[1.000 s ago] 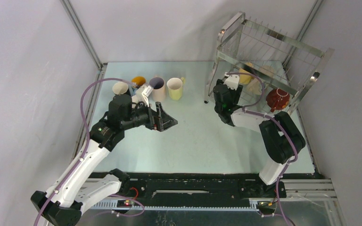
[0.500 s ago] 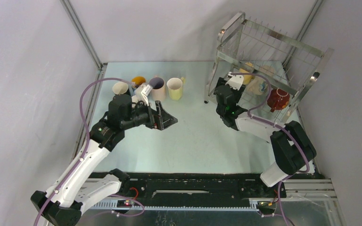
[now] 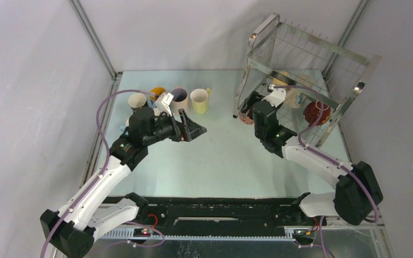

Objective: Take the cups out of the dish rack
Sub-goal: Unload the cup from the dish rack.

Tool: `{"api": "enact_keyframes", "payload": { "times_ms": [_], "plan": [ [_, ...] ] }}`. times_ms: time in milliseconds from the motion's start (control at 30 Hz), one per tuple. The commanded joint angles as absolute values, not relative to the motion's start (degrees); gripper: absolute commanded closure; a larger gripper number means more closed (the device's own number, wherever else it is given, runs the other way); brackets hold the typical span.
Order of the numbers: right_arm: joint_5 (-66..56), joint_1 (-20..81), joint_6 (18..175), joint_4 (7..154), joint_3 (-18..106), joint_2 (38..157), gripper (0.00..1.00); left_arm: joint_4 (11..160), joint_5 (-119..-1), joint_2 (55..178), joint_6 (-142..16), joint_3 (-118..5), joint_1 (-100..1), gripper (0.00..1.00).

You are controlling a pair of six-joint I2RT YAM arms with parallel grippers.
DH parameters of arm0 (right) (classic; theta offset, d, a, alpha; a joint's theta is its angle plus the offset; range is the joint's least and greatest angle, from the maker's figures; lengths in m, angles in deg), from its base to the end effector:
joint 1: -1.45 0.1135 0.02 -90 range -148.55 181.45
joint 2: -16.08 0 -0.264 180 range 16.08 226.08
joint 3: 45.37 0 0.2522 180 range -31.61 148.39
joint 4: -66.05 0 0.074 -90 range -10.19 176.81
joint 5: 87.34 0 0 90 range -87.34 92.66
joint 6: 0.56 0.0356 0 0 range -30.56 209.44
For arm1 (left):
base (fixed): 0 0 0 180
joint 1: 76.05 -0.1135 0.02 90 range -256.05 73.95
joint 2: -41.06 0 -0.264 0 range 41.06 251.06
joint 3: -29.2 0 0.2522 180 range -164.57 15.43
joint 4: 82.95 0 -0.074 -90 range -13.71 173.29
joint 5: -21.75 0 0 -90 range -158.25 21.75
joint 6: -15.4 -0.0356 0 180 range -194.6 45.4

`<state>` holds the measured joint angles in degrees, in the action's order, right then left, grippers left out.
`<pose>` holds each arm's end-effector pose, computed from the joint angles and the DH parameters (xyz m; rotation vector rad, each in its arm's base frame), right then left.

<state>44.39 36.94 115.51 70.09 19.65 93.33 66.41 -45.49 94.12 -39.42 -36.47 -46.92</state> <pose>0.2619 0.1576 0.2894 0.3475 1.7483 0.0964 0.1759 -0.1138 0.3465 0.1868 2.0169 -1.1161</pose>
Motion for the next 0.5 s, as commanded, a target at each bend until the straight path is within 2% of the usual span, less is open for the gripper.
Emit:
{"api": "enact_keyframes", "payload": {
  "times_ms": [0,467],
  "plan": [
    [39.38,39.41,123.48,73.16,20.68,86.21,0.99,74.74,-45.43,94.69,-34.71,-33.7,-46.6,0.0],
    [23.5,43.01,137.09,75.28,20.64,77.55,1.0,91.0,-42.31,97.84,-25.27,-29.42,-46.69,0.03]
  ]
}}
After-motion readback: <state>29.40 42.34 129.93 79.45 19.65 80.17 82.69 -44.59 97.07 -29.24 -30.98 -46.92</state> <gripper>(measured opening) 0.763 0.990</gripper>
